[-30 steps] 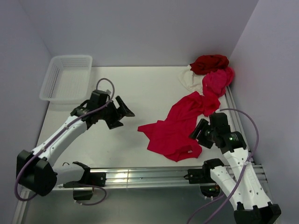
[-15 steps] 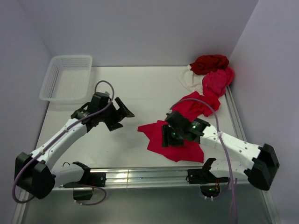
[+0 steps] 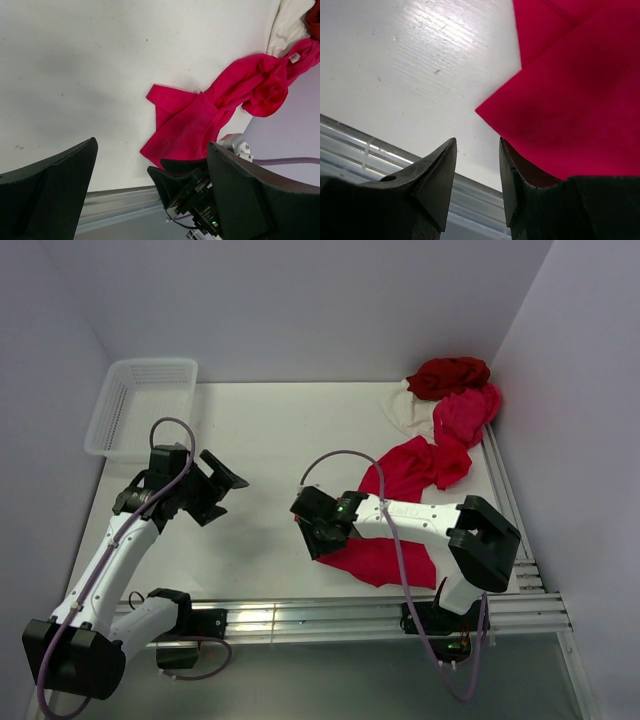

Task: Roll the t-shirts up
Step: Flatten the tshirt

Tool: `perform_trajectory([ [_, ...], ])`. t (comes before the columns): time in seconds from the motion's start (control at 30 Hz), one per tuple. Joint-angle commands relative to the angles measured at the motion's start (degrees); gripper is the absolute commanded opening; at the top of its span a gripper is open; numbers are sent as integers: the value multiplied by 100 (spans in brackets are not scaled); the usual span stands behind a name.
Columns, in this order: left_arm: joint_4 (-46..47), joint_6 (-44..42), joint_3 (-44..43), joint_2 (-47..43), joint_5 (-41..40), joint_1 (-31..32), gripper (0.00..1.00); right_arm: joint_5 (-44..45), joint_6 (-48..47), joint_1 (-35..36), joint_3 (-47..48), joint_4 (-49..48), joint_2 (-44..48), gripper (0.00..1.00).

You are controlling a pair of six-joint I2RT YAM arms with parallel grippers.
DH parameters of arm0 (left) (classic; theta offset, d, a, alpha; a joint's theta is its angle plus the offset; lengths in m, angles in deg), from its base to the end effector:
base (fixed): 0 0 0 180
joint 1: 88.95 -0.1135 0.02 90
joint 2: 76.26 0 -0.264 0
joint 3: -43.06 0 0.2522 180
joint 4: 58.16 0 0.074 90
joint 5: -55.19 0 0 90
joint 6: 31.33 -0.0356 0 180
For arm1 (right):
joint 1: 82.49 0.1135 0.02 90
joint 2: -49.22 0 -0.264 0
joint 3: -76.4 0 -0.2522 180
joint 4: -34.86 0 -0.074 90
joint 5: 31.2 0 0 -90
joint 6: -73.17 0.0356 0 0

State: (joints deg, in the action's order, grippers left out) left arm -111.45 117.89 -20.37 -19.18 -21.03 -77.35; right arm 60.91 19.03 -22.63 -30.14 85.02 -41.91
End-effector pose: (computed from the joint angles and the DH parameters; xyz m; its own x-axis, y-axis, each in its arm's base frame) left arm 0.1955 -0.0488 0.2837 -0.6709 -0.7141 -0.1999 -0.4334 0.5963 -0.6756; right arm 0.1552 0.2647 0.1994 -0.8790 -0.3481 -0.3258 -0.4224 0.8856 0.1934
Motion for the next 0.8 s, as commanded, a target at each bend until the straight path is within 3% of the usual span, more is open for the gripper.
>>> perform_trajectory([
  [0.0,-116,-139,-7,-118,151,-52,96,167,-140,175,367,-212,-220,47],
  [0.5,-213,-297,-78,-21,195,-96,96,808,343,316,385,-90,-1108,41],
  [0.57,-222,-323,-104,-4,204,-96,96,870,396,316,332,-81,-1073,28],
  [0.6,-231,-350,-130,-4,213,-96,96,940,413,316,279,-63,-1047,12],
  [0.63,-257,-359,-148,14,213,-96,96,958,466,316,261,-63,-934,3],
  [0.77,-126,-472,-157,49,431,-96,96,1142,580,299,331,112,-144,0],
])
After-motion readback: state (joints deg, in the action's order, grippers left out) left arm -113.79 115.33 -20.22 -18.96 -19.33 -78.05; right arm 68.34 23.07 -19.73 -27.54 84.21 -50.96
